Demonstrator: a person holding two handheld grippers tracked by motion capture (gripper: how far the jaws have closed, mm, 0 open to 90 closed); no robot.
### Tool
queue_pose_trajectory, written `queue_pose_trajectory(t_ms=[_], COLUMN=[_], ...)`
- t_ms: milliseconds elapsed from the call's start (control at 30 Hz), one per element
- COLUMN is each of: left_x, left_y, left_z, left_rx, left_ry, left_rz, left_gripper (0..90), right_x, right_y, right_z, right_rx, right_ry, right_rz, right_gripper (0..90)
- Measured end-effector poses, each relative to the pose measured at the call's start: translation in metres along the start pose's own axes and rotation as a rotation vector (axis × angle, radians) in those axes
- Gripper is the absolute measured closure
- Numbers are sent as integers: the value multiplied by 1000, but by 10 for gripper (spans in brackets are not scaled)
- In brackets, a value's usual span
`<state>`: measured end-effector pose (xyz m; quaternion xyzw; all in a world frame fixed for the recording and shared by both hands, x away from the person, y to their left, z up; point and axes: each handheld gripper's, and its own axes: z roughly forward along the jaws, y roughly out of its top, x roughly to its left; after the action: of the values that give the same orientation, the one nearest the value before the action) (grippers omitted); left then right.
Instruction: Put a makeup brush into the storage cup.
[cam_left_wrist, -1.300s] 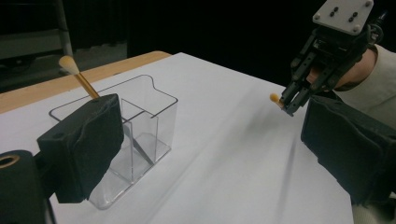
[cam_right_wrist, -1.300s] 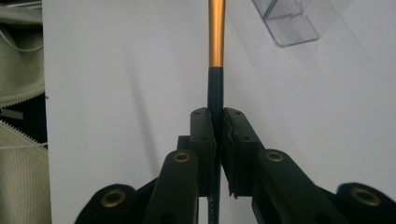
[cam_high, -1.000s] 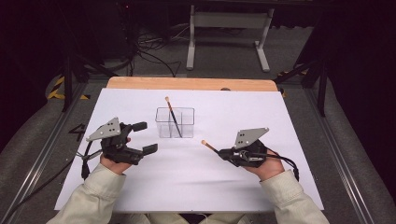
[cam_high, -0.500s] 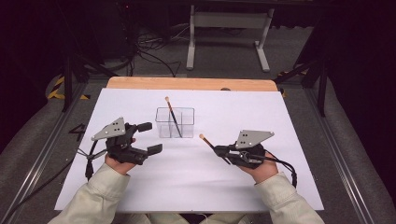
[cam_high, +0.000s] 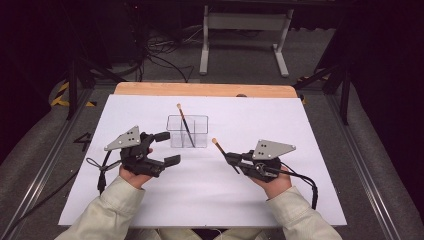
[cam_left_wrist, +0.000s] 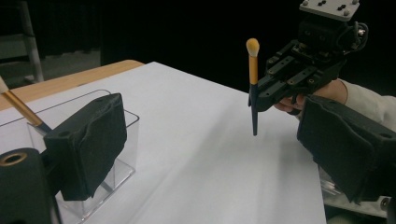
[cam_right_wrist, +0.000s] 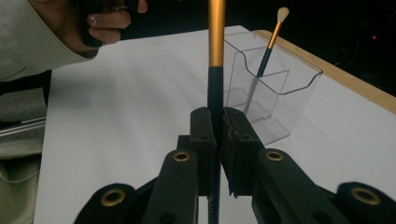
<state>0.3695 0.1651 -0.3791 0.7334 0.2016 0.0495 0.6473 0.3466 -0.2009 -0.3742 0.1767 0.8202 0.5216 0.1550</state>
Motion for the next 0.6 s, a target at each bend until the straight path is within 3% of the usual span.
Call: queue_pose_trajectory(t_ms=[333,600], left_x=[-5,-7], left_y=[2,5], left_z=[6,13], left_rx=[-2,-9], left_ry=[-13,-29], left_rz=[18,3], left_gripper=[89,90], right_x=[6,9], right_y=[1,0], right_z=[7,14], right_rx=[-82,-115], right_ry=[-1,13], right_rz=[9,32], right_gripper=[830,830])
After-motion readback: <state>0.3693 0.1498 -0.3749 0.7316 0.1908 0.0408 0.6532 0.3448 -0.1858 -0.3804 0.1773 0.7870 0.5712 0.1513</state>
